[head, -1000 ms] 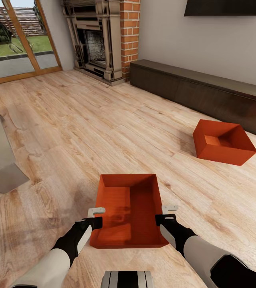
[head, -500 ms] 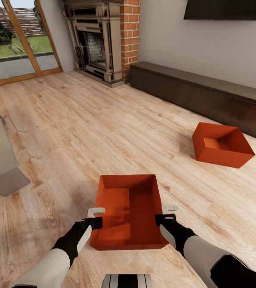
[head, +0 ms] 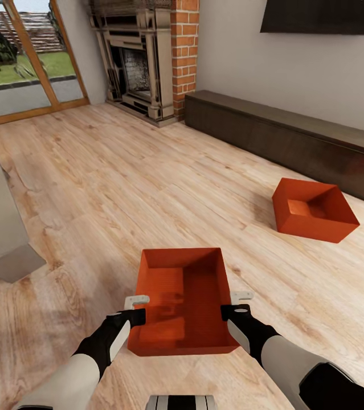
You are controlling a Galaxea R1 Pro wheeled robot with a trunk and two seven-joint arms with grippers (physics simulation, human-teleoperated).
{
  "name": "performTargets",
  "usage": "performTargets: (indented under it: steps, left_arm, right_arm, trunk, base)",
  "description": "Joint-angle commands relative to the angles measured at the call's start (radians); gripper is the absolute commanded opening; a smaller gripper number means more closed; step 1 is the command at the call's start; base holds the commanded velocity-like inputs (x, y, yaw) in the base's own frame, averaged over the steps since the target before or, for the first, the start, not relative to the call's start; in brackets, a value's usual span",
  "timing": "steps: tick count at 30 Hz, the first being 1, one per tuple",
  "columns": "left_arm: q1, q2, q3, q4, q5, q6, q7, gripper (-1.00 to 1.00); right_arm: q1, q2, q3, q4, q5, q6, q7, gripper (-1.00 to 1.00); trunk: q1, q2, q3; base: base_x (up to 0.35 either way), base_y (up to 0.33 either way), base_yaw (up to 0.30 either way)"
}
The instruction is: Move the two storage containers from the living room to the garage. In the garage, place one container on the floor and stack the other container on top of it (either order is fine).
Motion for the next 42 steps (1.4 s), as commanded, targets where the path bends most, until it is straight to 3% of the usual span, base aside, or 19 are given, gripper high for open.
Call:
performTargets:
  steps: [1, 42]
  left_arm:
    - [0.0, 0.001, -0.003, -0.001, -0.009, 0.008, 0.012, -1.0]
    - [0.0, 0.001, -0.003, -0.001, -0.009, 0.008, 0.013, -1.0]
  right_arm:
    - [-0.001, -0.011, 0.006, -0.002, 0.011, 0.009, -0.012, -1.0]
    - [-0.001, -0.011, 0.006, -0.002, 0.011, 0.013, -0.007, -1.0]
  trunk:
    - [-0.004, 0.007, 0.003]
    - [-0.161, 0.294, 0.131]
  base:
    - [0.0, 0.0, 0.0]
    - [0.0, 0.0, 0.0]
